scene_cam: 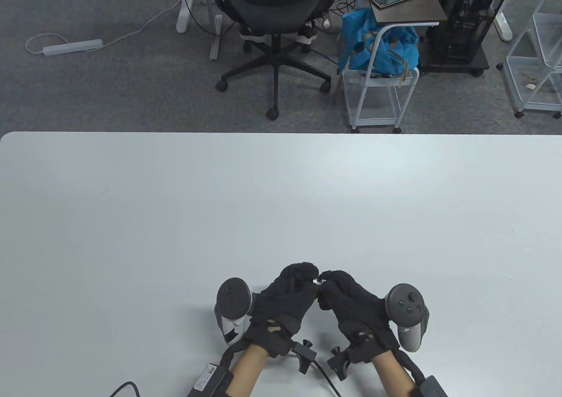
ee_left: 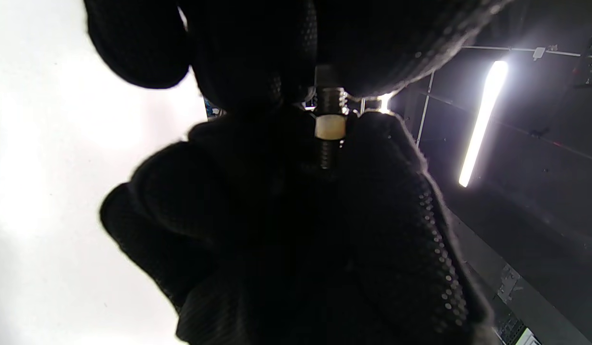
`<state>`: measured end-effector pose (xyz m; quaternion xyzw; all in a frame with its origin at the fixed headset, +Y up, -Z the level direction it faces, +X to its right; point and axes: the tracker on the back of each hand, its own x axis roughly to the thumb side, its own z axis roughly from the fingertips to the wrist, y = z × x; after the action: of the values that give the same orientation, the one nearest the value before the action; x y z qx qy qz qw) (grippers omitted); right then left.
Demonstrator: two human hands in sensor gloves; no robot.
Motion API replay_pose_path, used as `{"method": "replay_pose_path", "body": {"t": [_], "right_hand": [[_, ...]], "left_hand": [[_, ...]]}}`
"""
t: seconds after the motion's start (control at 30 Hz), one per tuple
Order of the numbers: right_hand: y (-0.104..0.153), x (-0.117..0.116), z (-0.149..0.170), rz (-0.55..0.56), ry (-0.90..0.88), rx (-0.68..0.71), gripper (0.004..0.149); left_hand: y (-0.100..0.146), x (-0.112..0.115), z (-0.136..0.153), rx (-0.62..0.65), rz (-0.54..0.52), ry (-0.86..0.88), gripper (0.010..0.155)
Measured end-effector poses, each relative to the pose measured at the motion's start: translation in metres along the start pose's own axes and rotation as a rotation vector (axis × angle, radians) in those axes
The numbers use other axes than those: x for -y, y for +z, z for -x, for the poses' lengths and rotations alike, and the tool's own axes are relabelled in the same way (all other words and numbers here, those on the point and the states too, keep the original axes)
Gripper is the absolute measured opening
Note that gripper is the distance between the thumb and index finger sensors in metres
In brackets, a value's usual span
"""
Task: Unscrew nut from screw
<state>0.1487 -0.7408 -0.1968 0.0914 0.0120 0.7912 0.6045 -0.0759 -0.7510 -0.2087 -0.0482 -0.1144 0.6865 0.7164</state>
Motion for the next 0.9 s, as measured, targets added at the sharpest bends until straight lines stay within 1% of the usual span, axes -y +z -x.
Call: {"method": "replay_pose_path", "body": {"t": [0.23, 0.4, 0.53, 0.6, 0.67, 0.77, 0.83, 0.9], "right_hand": [[-0.001, 0.001, -0.003, -0.014, -0.014, 0.046, 0.054], [0.001, 0.003, -0.006, 0.048, 0.002, 0.08, 0.05], [0.001, 0.002, -0.009, 0.019, -0.004, 0.093, 0.048], [0.0, 0.003, -0.009, -0.003, -0.02, 0.088, 0.049], [0.001, 0.002, -0.006, 0.016, -0.041, 0.072, 0.057], [0.001, 0.002, 0.0, 0.018, -0.048, -0.009, 0.064], [0.001, 0.002, 0.003, 0.017, -0.045, -0.033, 0.063], [0.0, 0.0, 0.003, -0.008, -0.054, -0.033, 0.058]], "left_hand": [[0.0, 0.0, 0.0, -0.017, 0.011, -0.011, 0.048], [0.0, 0.001, 0.0, -0.023, 0.021, -0.004, 0.048], [0.0, 0.0, 0.0, -0.026, 0.001, 0.015, 0.048], [0.0, -0.001, 0.001, -0.032, -0.004, 0.023, 0.048], [0.0, -0.001, 0.001, -0.033, -0.006, 0.025, 0.047], [0.0, -0.001, 0.0, -0.027, -0.004, 0.02, 0.047], [0.0, -0.001, 0.001, -0.022, -0.004, 0.019, 0.047], [0.0, -0.001, 0.001, -0.018, -0.003, 0.018, 0.047]]}}
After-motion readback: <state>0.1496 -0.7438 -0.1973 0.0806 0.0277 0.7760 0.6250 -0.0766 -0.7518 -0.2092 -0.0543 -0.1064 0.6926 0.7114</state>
